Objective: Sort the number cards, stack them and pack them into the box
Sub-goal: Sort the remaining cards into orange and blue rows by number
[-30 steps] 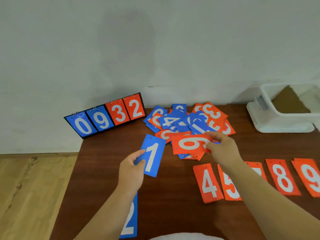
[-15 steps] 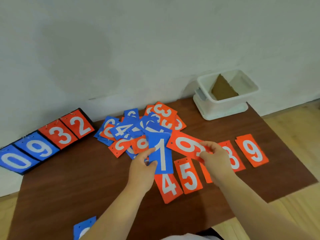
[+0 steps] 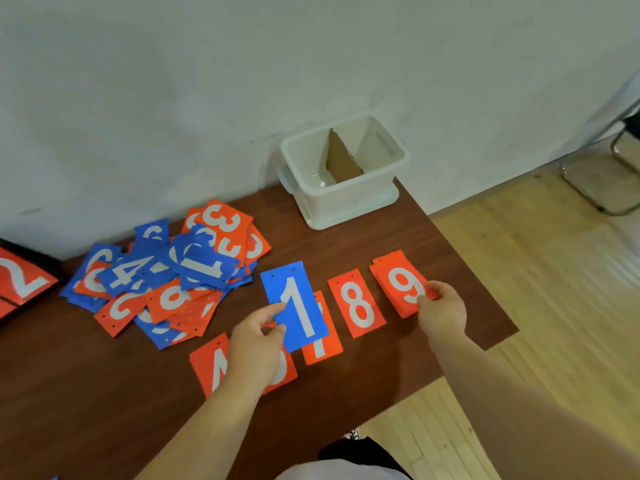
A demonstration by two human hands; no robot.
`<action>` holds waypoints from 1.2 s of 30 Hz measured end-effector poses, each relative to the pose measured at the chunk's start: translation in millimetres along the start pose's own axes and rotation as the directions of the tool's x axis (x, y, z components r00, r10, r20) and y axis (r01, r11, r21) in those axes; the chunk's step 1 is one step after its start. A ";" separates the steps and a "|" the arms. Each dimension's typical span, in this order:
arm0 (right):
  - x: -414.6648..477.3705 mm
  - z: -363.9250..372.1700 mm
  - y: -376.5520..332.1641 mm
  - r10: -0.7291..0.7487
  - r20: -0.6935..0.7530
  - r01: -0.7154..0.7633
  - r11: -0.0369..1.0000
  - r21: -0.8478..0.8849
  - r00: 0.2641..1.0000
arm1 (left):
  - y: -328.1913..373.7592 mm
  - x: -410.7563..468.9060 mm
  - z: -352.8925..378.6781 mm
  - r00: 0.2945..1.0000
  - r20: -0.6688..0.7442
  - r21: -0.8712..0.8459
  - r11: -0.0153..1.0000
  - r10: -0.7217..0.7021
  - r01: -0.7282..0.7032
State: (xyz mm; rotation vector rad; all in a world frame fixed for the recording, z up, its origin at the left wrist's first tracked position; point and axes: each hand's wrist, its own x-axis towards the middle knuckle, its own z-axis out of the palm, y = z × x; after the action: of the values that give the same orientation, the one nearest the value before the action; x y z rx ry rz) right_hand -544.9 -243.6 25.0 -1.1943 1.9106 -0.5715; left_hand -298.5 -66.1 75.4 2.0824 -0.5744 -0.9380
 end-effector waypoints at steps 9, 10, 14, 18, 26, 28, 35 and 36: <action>-4.5 3.6 -10.1 0.062 0.123 0.013 0.845 -0.534 0.990 | -11.4 -8.7 -4.0 0.998 -0.034 0.038 0.998 -0.054 0.055; -17.2 9.4 -17.1 -0.015 0.162 0.092 0.871 -0.483 0.987 | -14.5 -8.6 -7.4 0.998 -0.040 0.033 0.998 -0.058 0.059; -88.8 54.6 -52.0 -0.246 0.550 0.354 0.930 -0.099 0.798 | -32.0 -13.4 -29.9 0.996 -0.062 -0.029 0.998 -0.058 0.056; -163.4 121.2 -77.2 -0.324 0.755 0.473 0.881 0.020 0.571 | -62.9 -27.2 -77.7 0.992 -0.116 -0.069 0.997 -0.051 0.044; -303.9 237.7 -76.5 -0.280 0.896 0.584 0.812 0.030 0.344 | -172.4 -80.0 -217.6 0.955 -0.238 -0.161 0.977 -0.178 0.142; -342.4 265.8 -70.0 -0.246 0.926 0.622 0.783 0.015 0.287 | -202.9 -93.9 -247.9 0.936 -0.264 -0.187 0.965 -0.231 0.186; -465.8 342.5 -35.4 -0.164 0.986 0.876 0.477 0.070 0.011 | -303.8 -142.5 -341.5 0.851 -0.416 -0.133 0.947 -0.321 0.293; -476.2 349.5 -27.7 -0.136 0.990 0.937 0.338 0.088 -0.043 | -319.3 -148.3 -353.5 0.839 -0.424 -0.123 0.939 -0.341 0.320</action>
State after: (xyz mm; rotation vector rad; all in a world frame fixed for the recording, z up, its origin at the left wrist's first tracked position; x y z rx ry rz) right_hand -132.2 180.0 25.3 -2.2591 0.2304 0.5592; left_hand -90.6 386.1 40.1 2.2934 0.0513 -0.6138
